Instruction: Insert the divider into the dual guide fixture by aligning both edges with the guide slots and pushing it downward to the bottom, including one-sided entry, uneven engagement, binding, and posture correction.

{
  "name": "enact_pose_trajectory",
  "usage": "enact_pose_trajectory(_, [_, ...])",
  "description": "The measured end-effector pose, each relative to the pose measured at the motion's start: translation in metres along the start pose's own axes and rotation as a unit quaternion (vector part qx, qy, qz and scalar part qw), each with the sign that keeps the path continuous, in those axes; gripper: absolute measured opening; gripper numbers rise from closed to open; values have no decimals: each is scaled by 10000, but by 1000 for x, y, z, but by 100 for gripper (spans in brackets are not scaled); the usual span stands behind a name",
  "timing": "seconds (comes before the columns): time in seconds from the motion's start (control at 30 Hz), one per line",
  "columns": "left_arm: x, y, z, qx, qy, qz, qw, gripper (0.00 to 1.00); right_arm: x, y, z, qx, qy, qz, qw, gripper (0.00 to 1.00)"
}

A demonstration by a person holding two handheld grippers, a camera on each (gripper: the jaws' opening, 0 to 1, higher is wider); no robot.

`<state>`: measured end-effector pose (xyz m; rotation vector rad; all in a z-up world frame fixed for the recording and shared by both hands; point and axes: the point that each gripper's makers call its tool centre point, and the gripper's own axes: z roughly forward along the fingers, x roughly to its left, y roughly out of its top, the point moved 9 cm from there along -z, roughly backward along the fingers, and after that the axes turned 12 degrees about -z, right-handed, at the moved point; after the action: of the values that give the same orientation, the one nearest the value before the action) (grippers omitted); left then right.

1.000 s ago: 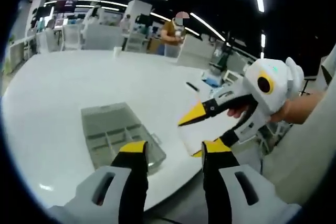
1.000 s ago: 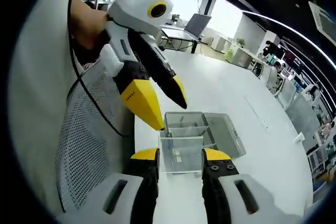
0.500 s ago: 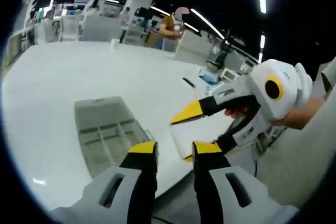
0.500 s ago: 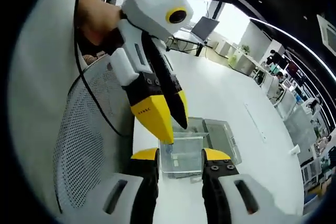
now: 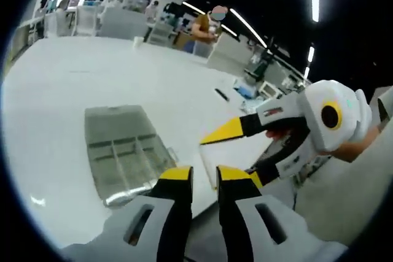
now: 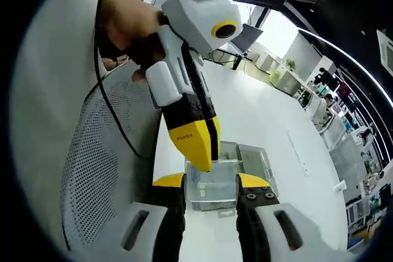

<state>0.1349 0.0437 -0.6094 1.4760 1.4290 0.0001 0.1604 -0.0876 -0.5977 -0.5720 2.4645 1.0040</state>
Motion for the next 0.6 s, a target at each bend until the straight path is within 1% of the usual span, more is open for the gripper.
enact_pose_trajectory(0.13, [0, 0, 1, 3, -30, -100, 9999, 11, 0, 1, -1, -18, -6, -94, 10000, 27])
enact_pose_trajectory(0.6, [-1, -1, 2, 66, -85, -238, 9997, 6, -1, 6, -2, -91, -23, -247, 9997, 27])
